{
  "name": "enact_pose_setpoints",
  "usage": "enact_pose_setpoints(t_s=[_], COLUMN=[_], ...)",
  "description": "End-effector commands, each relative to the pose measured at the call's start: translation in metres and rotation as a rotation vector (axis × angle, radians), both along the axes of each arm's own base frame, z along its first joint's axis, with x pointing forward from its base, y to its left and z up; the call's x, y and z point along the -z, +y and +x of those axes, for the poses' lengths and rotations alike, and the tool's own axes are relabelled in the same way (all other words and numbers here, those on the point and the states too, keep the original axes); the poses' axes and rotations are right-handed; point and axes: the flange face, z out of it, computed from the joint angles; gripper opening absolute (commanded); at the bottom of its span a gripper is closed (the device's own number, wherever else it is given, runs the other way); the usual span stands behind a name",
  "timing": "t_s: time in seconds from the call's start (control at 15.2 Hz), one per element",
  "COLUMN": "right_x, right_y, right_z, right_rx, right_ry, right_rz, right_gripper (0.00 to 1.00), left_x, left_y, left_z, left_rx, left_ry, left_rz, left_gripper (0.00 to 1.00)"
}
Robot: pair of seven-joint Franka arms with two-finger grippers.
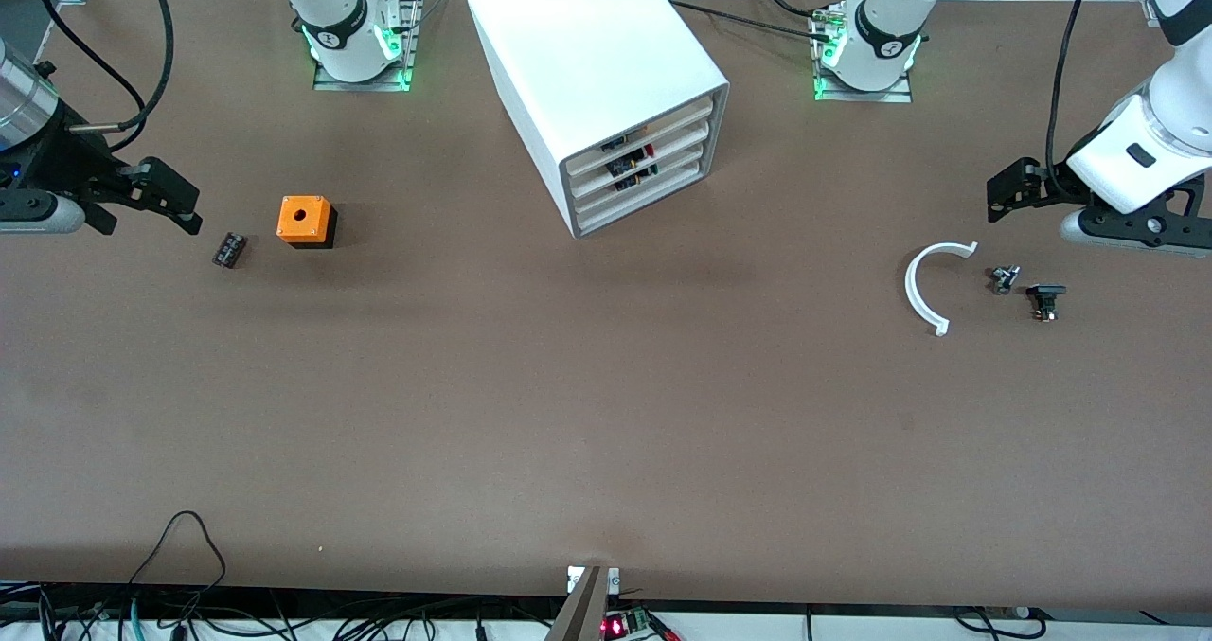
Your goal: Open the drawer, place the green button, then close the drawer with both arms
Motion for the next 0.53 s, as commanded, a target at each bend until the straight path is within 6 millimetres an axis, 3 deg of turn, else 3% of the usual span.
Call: enact_pose_setpoints(t_s=[0.0, 0.46], right_x=[-0.0083, -0.0083], right_y=[0.0007, -0.0012], right_z=[0.0041, 0.0042], right_rx=[0.0, 0.001], right_ry=[-0.003, -0.003], right_rz=[-0.015, -0.017], right_gripper=[1.0, 1.0], left_x=[0.0034, 0.0004], left_y=[0.0019, 0.002], left_z=[-0.0061, -0.0073], left_rx=[-0.018, -0.012], left_ry=[0.014, 0.022], left_rz=[-0.02, -0.019], left_gripper=[1.0, 1.0])
